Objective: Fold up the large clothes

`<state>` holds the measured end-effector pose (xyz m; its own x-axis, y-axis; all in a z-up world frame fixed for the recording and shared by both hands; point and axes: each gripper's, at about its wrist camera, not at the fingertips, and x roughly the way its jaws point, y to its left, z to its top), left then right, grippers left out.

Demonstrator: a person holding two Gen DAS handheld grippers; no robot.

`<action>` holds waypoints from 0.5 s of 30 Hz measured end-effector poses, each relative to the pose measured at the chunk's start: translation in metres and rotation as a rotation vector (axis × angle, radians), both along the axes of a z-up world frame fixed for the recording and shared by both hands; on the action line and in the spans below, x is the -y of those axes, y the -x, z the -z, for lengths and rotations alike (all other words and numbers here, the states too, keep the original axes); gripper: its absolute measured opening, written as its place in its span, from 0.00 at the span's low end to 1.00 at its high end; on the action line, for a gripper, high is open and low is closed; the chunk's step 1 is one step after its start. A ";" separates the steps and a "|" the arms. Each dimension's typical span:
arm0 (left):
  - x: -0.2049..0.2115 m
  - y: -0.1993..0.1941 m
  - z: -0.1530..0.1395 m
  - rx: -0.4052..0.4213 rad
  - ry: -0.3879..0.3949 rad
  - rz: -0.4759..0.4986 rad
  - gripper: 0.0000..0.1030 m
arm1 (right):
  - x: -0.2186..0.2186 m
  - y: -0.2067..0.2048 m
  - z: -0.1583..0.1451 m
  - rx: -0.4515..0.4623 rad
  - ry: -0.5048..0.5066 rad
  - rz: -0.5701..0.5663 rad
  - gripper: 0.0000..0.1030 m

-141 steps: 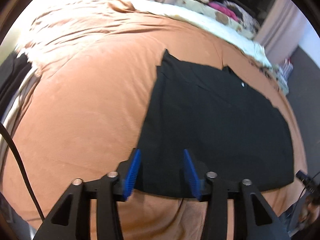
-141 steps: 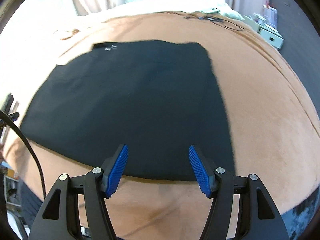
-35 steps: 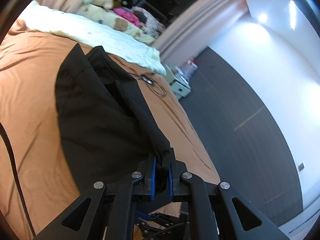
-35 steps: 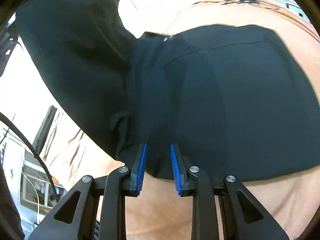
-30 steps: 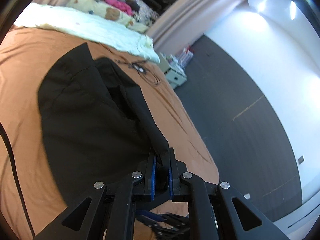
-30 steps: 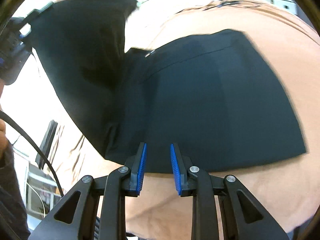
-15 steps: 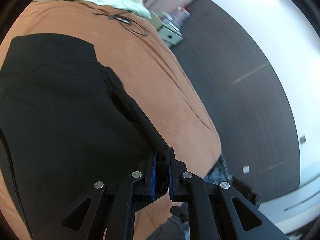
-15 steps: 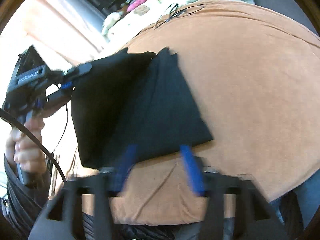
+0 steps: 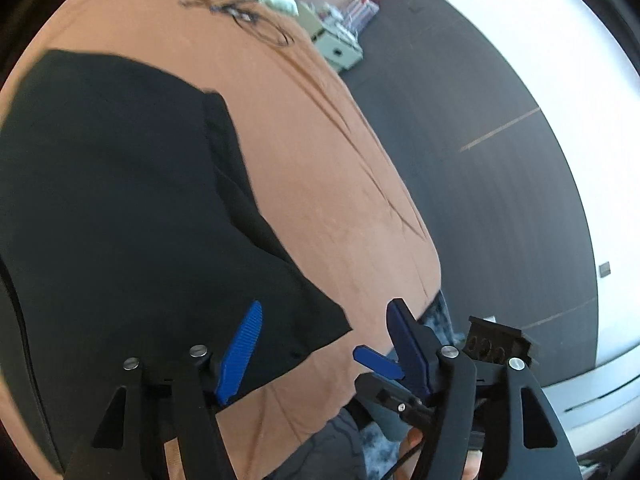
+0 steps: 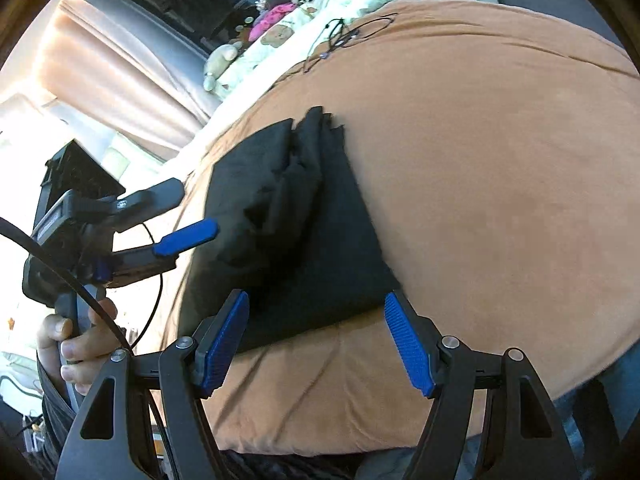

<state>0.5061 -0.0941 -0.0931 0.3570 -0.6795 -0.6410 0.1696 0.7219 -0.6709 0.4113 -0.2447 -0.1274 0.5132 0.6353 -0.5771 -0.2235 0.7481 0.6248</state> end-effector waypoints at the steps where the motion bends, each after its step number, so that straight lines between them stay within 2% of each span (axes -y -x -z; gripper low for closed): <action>1: -0.009 0.004 -0.004 0.011 -0.008 -0.019 0.65 | -0.004 -0.004 0.000 0.003 -0.006 -0.010 0.67; 5: -0.053 0.026 -0.008 0.033 -0.090 -0.130 0.65 | -0.021 -0.021 0.007 0.004 -0.039 -0.058 0.68; 10: -0.103 0.056 0.010 -0.009 -0.165 -0.280 0.65 | -0.044 -0.045 0.021 -0.020 -0.050 -0.076 0.69; 15: -0.148 0.088 0.029 -0.049 -0.199 -0.415 0.65 | -0.053 -0.063 0.033 -0.042 -0.032 -0.043 0.68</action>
<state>0.4179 0.0543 -0.1225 0.5393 -0.3471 -0.7673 -0.1896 0.8377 -0.5122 0.4746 -0.1919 -0.1605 0.4612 0.6745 -0.5765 -0.2280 0.7180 0.6576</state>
